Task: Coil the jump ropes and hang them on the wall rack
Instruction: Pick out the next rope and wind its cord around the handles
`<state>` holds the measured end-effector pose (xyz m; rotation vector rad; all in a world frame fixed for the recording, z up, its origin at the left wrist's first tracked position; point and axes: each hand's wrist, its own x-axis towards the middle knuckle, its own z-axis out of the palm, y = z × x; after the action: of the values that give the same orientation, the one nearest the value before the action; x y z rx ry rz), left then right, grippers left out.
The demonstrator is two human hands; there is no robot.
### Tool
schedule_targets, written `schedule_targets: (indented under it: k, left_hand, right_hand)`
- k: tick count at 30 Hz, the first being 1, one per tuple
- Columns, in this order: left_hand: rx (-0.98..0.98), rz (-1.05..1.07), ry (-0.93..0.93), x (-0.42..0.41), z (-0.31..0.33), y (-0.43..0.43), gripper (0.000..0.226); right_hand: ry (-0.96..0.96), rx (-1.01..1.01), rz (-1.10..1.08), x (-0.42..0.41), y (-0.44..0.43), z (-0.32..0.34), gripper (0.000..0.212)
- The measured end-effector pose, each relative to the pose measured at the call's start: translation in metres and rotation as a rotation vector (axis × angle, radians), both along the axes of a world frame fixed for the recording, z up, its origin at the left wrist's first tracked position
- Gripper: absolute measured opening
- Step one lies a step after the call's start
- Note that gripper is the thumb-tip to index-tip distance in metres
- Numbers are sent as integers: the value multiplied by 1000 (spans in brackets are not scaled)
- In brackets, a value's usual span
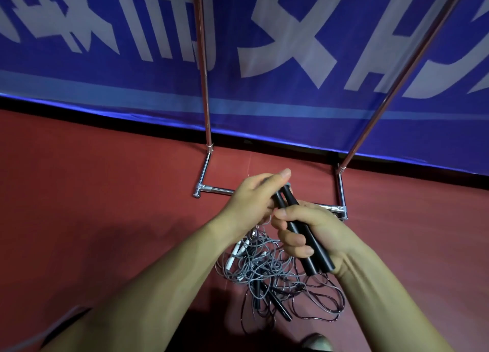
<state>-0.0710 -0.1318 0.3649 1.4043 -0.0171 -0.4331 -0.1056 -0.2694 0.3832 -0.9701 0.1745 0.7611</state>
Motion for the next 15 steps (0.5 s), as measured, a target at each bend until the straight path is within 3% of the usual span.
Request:
schedule_targets:
  k: [5, 10, 15]
  left_hand:
    - [53, 7, 28, -2, 1, -4, 33]
    - [16, 204, -35, 5, -1, -4, 25]
    - [66, 207, -3, 14, -4, 4, 28]
  right_hand:
    - [-93, -37, -60, 4, -1, -8, 12]
    - [-223, -16, 30, 4, -7, -4, 71]
    - [-345, -236, 125, -1, -3, -1, 75]
